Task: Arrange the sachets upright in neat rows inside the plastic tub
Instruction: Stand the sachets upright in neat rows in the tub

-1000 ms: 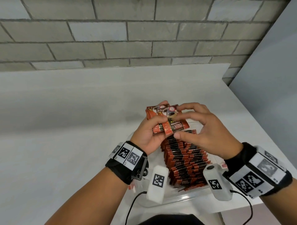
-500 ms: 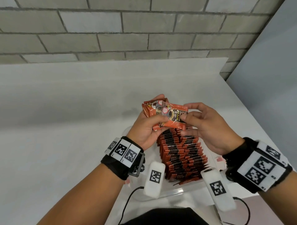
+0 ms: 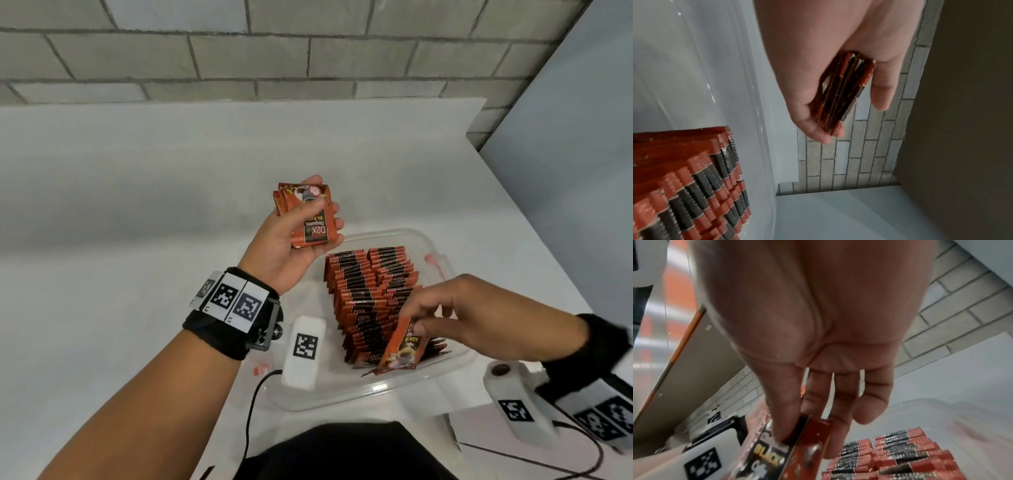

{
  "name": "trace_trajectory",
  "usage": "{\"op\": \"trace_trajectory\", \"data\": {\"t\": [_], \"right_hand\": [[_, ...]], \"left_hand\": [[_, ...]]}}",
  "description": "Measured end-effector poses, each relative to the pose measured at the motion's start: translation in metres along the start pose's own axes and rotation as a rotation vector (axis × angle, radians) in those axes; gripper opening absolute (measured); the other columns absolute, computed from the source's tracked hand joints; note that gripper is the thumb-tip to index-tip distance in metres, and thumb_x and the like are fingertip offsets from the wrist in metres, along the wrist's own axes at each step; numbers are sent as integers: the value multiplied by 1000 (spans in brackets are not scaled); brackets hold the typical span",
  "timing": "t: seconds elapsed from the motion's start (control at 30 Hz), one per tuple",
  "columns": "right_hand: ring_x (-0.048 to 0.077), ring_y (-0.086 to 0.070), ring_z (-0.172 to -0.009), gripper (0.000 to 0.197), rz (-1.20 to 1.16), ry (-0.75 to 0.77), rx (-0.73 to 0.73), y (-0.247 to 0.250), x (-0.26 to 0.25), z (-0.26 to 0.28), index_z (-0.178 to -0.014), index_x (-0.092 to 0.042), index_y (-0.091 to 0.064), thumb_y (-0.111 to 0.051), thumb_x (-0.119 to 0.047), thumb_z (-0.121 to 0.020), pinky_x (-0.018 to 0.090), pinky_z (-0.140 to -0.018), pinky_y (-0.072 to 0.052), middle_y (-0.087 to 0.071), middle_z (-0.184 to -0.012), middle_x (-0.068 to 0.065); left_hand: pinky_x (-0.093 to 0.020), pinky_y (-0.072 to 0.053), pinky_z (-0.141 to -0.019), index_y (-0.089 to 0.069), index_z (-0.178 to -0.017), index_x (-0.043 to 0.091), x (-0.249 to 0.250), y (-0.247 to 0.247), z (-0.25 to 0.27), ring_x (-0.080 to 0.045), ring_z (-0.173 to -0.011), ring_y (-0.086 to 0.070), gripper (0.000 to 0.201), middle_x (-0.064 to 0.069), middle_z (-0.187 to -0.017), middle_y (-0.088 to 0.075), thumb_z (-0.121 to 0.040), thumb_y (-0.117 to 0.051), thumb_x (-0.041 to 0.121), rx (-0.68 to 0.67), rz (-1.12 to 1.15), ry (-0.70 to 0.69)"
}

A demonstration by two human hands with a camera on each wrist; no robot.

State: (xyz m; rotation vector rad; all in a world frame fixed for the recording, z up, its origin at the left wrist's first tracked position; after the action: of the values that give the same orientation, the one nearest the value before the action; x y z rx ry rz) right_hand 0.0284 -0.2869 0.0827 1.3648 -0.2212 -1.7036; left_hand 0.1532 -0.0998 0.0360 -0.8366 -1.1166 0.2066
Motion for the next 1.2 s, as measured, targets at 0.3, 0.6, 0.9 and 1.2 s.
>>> {"op": "trace_trajectory", "data": {"t": [0.3,0.6,0.9,1.2], "right_hand": [[0,-57,-84,19,282,67,-88,-32,2,-13,-104,-27,-71,-58,-19,-93,11,-75,-43,-62,-92,-16],[5,-46,-80,8,518,65,-67,-48,2,-20,-97,-24,-61,-55,-21,-92,14,-66,-33,-50,-84,-15],[13,-52,-76,11,580,108,-76,-55,8,-30,-76,-17,-61,-58,-16,-86,18,-58,-32,-60,-78,-5],[2,-50,-77,10,421,41,-165,-50,18,-34,-82,-22,-67,-67,-31,-85,16,-69,-40,-53,-82,-16]], "left_hand": [[-33,-56,-72,-61,-116,21,-4,1,1,-18,-76,-67,36,-6,-90,-69,-80,-61,18,34,-65,41],[-33,-56,-72,-62,-114,22,-5,0,2,-18,-77,-67,38,-6,-91,-67,-76,-62,19,25,-69,45],[-32,-56,-70,-62,-112,23,-7,-3,2,-17,-75,-67,39,-6,-90,-67,-73,-62,19,12,-69,65],[-32,-57,-65,-60,-113,18,-10,-5,-1,-20,-72,-67,37,-10,-92,-65,-76,-61,24,17,-16,106]]}}
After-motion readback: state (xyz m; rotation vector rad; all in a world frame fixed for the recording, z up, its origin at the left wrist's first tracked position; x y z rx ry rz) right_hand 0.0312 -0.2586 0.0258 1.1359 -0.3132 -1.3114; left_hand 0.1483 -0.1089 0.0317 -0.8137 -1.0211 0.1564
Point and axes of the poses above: each hand's wrist, its own z-axis away from the middle knuckle, its own y-axis out of the back of the hand, x = y × z, the point moved 3 cm from there along -z, towards the middle knuckle
